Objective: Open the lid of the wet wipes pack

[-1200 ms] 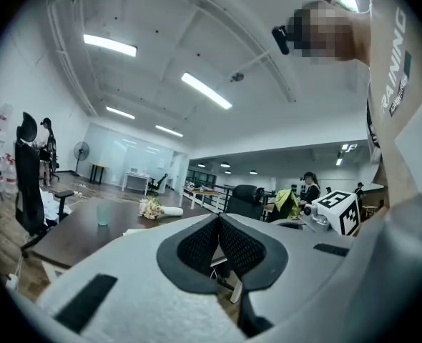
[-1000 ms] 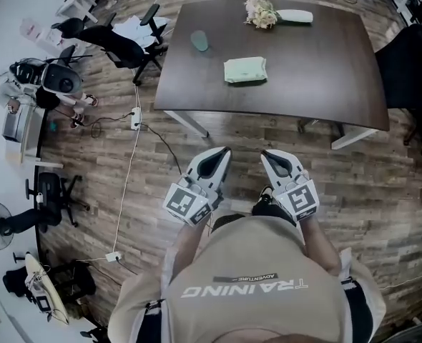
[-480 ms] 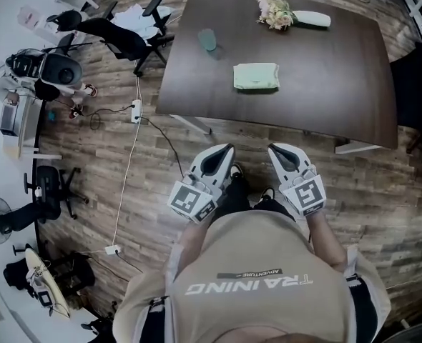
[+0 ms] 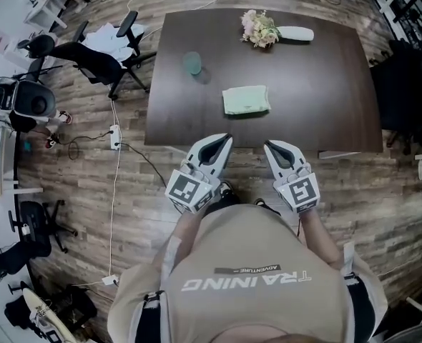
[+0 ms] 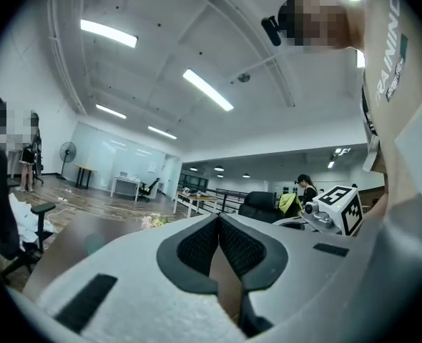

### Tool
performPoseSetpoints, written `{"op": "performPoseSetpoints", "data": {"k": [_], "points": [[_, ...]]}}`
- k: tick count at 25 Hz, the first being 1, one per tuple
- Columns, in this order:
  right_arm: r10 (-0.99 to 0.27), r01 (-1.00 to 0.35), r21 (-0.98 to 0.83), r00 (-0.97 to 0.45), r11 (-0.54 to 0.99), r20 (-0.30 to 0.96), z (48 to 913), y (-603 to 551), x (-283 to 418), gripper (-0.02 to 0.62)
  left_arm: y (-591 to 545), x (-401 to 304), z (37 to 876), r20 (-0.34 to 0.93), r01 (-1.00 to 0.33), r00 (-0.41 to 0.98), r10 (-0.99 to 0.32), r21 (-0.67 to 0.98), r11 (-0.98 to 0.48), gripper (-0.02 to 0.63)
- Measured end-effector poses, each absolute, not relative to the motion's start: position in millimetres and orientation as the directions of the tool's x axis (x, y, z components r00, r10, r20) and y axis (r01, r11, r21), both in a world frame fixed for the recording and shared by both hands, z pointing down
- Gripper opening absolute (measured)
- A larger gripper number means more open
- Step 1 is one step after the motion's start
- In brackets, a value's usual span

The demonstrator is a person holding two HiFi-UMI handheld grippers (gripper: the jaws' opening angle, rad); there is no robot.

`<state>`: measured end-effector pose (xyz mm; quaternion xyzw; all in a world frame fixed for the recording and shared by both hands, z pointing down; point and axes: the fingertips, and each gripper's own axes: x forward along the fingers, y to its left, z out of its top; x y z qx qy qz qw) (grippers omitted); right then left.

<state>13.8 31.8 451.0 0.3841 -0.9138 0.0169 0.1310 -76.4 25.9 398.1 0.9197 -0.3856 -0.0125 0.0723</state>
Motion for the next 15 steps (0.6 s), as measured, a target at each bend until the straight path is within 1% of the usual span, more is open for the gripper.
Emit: {"op": "performPoseSetpoints", "data": {"k": [5, 8, 15], "points": [[-0.746, -0.758, 0.081, -0.608, 0.647, 0.271, 453.4, 4.3, -0.5, 0.015, 3.8, -85.9, 416.6, 0.069, -0.648, 0.760, -0.647, 0.169, -0.743, 0.009], [-0.767, -0.784, 0.092, -0.564, 0.614, 0.305, 463.2, -7.4, -5.3, 0.015, -8.8, -87.9, 434.2, 0.102, -0.615, 0.787, -0.608, 0.200, -0.763, 0.009], [-0.746, -0.763, 0.141, -0.546, 0.631, 0.381, 481.0, -45.2, 8.5, 0.015, -53.1, -74.1, 445.3, 0.122, -0.592, 0.806, -0.580, 0.218, -0.776, 0.009]]}}
